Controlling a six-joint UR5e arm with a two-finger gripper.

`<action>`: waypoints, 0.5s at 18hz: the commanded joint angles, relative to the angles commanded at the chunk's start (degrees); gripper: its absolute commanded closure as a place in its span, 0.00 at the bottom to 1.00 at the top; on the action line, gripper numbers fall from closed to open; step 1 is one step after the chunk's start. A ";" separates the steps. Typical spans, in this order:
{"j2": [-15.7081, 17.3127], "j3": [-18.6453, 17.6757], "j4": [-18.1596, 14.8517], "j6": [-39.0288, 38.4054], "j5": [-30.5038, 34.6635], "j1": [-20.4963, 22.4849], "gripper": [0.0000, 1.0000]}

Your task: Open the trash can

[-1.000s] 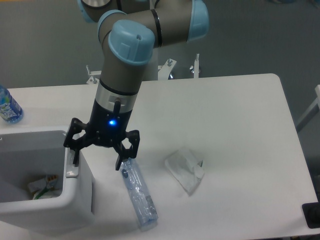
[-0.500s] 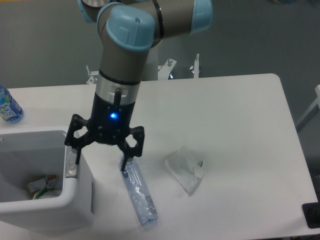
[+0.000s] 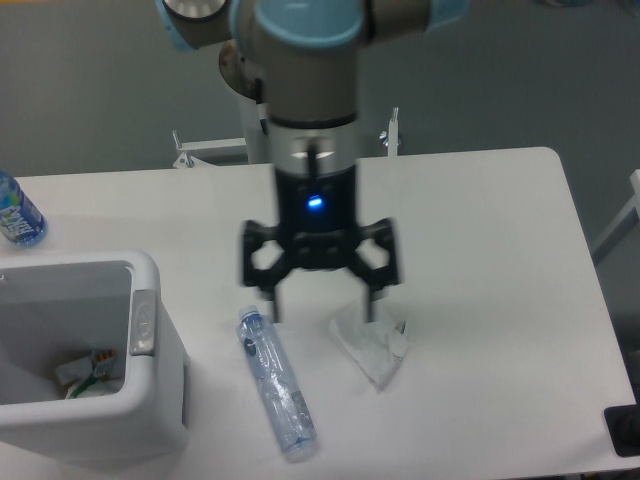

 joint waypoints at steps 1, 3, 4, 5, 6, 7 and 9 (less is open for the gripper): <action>0.09 -0.35 -0.26 1.32 1.66 0.62 0.00; 0.17 -0.79 -0.70 3.95 6.05 1.23 0.00; 0.09 -0.88 -0.88 5.19 8.33 1.50 0.00; 0.17 -1.49 -0.88 6.94 9.92 1.59 0.00; 0.26 -1.93 -0.97 9.04 10.72 1.76 0.00; 0.26 -2.55 -1.05 11.15 11.25 2.11 0.00; 0.79 -4.04 -2.63 14.85 12.39 3.25 0.00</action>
